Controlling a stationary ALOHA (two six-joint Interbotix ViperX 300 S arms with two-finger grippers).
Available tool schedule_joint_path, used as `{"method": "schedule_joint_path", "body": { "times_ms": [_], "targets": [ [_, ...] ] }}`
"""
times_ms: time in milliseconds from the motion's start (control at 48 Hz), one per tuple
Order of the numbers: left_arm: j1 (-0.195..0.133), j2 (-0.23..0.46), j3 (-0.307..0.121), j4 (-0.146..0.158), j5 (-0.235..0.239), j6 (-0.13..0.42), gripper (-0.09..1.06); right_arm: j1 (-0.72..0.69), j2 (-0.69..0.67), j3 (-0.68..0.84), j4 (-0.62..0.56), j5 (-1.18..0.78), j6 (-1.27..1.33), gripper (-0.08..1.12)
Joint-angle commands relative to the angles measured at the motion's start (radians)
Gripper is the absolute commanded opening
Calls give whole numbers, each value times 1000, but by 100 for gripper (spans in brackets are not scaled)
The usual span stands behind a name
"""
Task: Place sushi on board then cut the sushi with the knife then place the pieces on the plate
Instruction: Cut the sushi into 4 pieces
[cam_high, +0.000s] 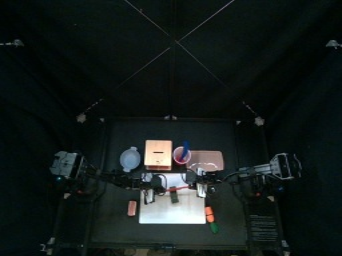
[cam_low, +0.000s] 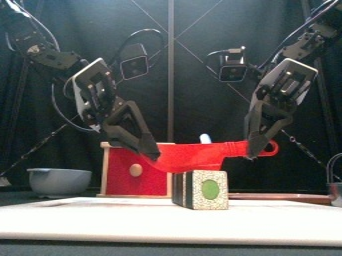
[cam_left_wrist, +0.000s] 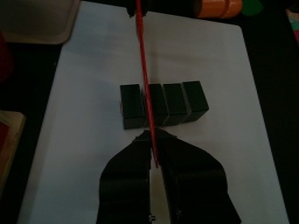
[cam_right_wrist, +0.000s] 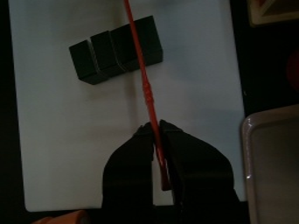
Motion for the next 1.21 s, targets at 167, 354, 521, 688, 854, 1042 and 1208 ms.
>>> {"method": "schedule_joint_path", "body": {
  "times_ms": [167,354,521,688,854,1042,1208],
  "targets": [
    [-17,-2,-28,-2,-6,-2,43,-25,8,-15,0,-6,3,35],
    [-15,17,-26,0,-6,2,43,-25,35,-18,2,-6,5,35],
    [-2,29,-25,3,-2,8,43,-25,52,-18,2,-6,5,35],
    [25,40,-23,14,15,6,43,-25,67,-18,2,-6,5,35],
    [41,63,-29,20,44,6,43,-25,91,-23,2,-5,5,35],
    [55,86,-31,21,46,6,43,-25,126,-37,2,-6,5,35],
    [77,89,-31,23,46,8,43,-34,150,-49,2,-6,5,35]
  ]
}}
